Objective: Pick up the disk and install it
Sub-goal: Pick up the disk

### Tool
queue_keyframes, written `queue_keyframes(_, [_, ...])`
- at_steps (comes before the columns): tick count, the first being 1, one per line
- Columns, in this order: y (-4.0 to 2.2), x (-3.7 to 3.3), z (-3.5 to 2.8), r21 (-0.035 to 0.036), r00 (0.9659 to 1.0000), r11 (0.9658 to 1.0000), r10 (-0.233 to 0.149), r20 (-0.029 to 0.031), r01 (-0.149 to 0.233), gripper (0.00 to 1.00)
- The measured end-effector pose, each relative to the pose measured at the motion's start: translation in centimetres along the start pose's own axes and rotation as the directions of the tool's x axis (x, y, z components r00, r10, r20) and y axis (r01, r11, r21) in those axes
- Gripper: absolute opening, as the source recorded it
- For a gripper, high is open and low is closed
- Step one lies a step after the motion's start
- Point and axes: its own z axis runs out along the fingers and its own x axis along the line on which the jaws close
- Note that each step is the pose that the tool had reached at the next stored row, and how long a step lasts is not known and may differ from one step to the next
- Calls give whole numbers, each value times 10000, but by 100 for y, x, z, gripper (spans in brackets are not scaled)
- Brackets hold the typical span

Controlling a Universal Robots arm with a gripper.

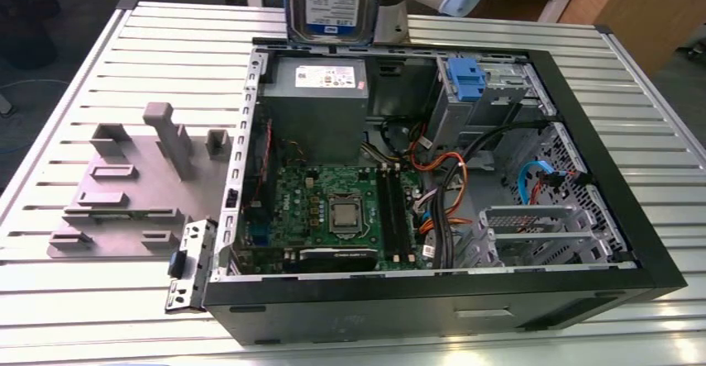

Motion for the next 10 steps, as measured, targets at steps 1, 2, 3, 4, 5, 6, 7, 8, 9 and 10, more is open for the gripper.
queue_keyframes(1, [-31,-3,-1,0,10000,10000,-1,0,1,35])
queue_keyframes(2, [-61,-5,-1,0,10000,10000,0,1,0,35])
queue_keyframes(3, [-122,-11,-3,-1,10000,10000,1,-1,-1,35])
queue_keyframes(4, [-153,-13,-3,0,10000,10000,-1,0,1,35])
queue_keyframes(5, [-215,-18,-4,0,10000,10000,0,0,0,35])
queue_keyframes(6, [-248,-21,-5,0,10000,10000,1,0,-1,35])
queue_keyframes(7, [-281,-23,-6,0,10000,10000,0,-1,0,35])
queue_keyframes(8, [-313,-26,-6,0,10000,10000,-2,0,2,35])
queue_keyframes(9, [-344,-28,-6,0,10000,10000,0,0,0,35])
queue_keyframes(10, [-376,-31,-7,0,10000,10000,0,0,0,35])
